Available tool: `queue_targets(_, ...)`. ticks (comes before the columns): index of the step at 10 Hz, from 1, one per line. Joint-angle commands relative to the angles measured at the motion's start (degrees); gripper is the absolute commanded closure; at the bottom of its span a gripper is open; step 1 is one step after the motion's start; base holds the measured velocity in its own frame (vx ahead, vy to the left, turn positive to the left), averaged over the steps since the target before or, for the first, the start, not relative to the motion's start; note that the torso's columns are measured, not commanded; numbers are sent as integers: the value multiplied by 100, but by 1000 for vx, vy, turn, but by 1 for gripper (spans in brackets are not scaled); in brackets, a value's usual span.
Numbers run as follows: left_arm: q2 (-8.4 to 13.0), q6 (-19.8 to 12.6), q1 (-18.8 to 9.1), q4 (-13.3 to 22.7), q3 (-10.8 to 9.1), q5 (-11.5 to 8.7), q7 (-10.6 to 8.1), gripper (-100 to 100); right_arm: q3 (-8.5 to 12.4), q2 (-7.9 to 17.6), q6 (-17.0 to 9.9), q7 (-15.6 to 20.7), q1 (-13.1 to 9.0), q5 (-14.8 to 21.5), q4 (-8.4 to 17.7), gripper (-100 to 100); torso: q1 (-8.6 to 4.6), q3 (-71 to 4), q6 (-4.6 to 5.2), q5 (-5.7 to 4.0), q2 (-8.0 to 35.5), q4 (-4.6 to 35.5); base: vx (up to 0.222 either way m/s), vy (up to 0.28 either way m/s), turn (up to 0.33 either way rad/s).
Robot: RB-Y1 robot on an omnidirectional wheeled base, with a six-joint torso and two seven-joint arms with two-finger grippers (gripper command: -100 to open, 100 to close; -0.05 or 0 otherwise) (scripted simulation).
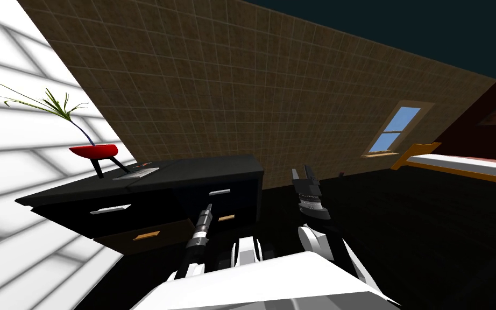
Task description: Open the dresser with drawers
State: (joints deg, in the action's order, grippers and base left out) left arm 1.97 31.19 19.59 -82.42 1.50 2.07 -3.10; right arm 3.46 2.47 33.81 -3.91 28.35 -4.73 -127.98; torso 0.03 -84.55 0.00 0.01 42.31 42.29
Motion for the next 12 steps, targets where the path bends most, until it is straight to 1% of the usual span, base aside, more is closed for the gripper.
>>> queue_targets(1,196,-11,3,-13,0,-1,-3,-100,0,0,0,0,2,0,0,0,1,-21,0,0,-38,-9,-15,0,-3)
queue_targets(2,274,-16,0,-17,-1,-2,-4,-100,1,0,1,0,3,0,0,0,2,-33,-1,0,-52,-15,10,2,-1)
queue_targets(4,508,-46,-18,-35,-10,-10,-10,-100,1,1,1,0,4,0,-1,0,0,-14,0,0,-23,-6,41,10,-1)
queue_targets(5,455,-142,-77,-42,-33,-33,-24,-100,1,1,1,0,4,0,-1,0,-2,-6,0,0,-10,-2,137,26,-11)
queue_targets(6,544,-202,-113,-47,-48,-47,-33,-100,1,1,1,0,5,0,-1,0,0,-13,1,0,-25,-5,191,33,-16)
queue_targets(7,337,-267,-152,-27,-62,-60,-40,-100,1,1,1,0,6,0,-1,0,0,-19,0,0,-31,-8,150,39,-7)
queue_targets(8,183,-283,-162,-20,-65,-64,-42,-100,2,1,1,0,5,0,-1,0,-2,-6,0,0,-8,-3,96,39,-3)
queue_targets(10,-23,-296,-170,-15,-68,-66,-43,-100,1,1,1,0,4,0,-1,0,-7,18,0,-2,29,8,33,21,-1)
queue_targets(11,54,-304,-154,-46,-64,-65,-46,-100,1,0,1,0,3,0,0,0,-10,17,0,-3,27,8,0,0,0)
queue_targets(12,49,-468,-184,-177,-82,-74,-56,-100,1,0,1,0,3,0,0,0,-8,10,0,-3,15,4,71,5,-17)
